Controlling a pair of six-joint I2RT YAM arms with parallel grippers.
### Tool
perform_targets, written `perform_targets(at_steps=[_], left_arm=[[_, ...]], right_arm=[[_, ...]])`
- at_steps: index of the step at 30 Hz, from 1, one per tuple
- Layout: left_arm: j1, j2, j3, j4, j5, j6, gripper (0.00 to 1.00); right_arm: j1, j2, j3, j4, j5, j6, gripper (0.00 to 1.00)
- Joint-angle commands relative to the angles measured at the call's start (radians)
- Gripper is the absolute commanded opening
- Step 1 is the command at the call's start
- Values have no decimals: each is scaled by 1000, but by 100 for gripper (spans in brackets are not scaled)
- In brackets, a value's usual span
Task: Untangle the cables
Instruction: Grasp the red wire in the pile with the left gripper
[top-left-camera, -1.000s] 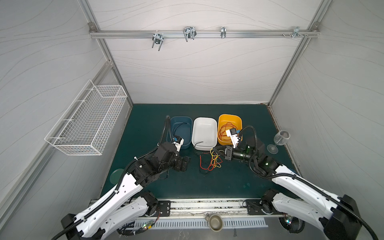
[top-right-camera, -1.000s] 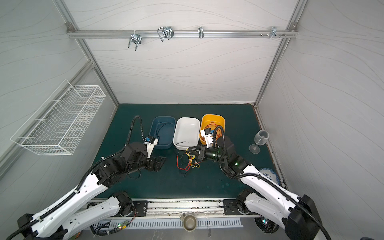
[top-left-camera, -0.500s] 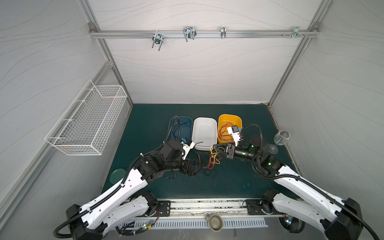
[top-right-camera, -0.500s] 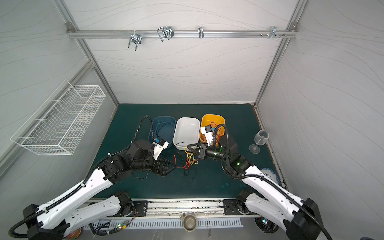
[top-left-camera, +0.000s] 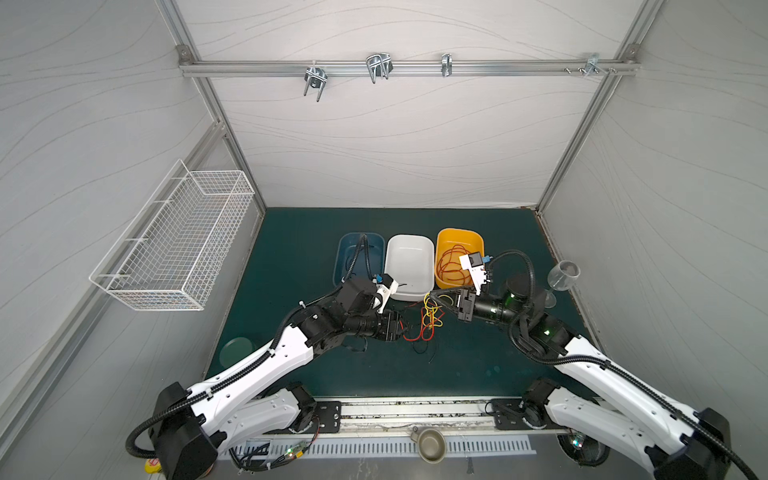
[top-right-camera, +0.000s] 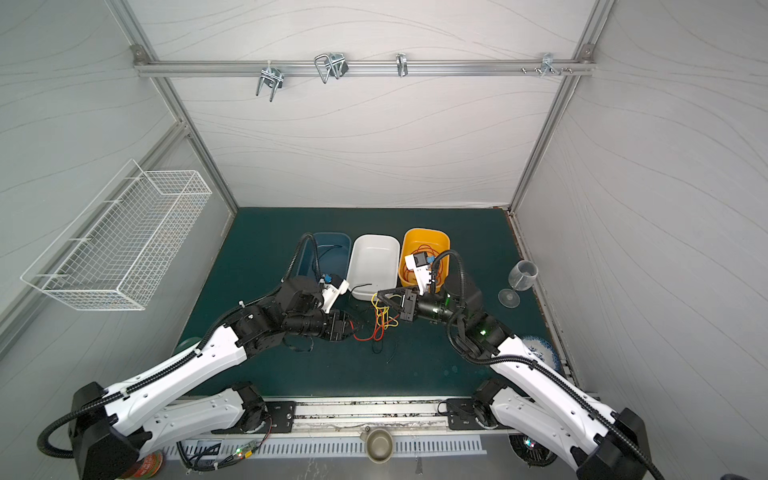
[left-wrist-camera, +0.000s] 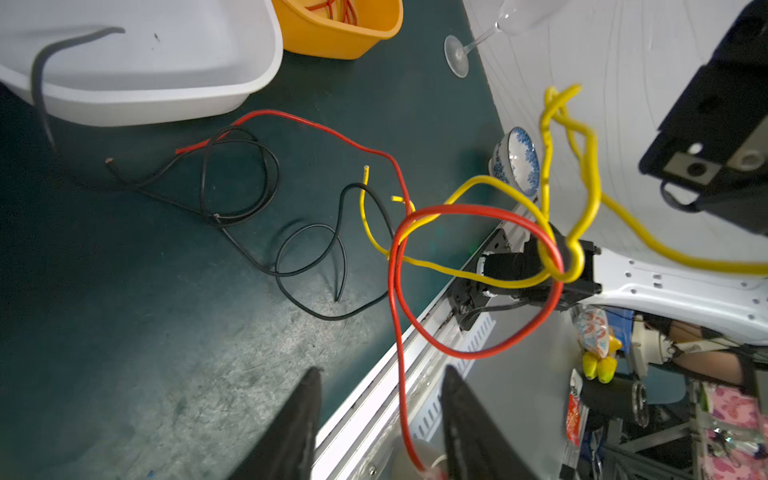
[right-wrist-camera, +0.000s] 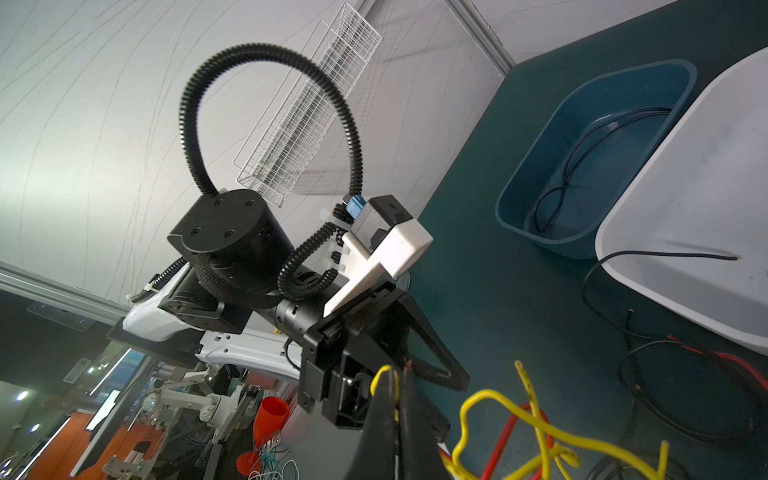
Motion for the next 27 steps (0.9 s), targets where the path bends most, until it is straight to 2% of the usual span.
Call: perform_targets(at_steps=[1, 5, 6, 9, 13, 18, 27], left_arm=[[-4, 12, 57, 39, 11, 4, 31], [-3, -1, 87, -25, -28, 30, 3], [-3, -10, 96, -48, -37, 38, 0], [-3, -58, 108, -127, -88, 52, 0], [2, -159, 117, -235, -168, 56, 0], [2, -283, 169, -370, -251, 70, 0], [3, -395, 353, -554, -418, 126, 0]], right_arm=[[-5, -24, 29, -10, 10, -4, 0], [-6, -44, 29, -59, 58, -22, 0], [-6, -49, 30, -85, 86, -30, 0], [-20, -65, 26, -162, 168, -42, 0], [-98, -90, -30, -235, 251, 24, 0], [-244, -95, -143, -222, 203, 141, 0], [-341, -68, -234, -234, 194, 179, 0]])
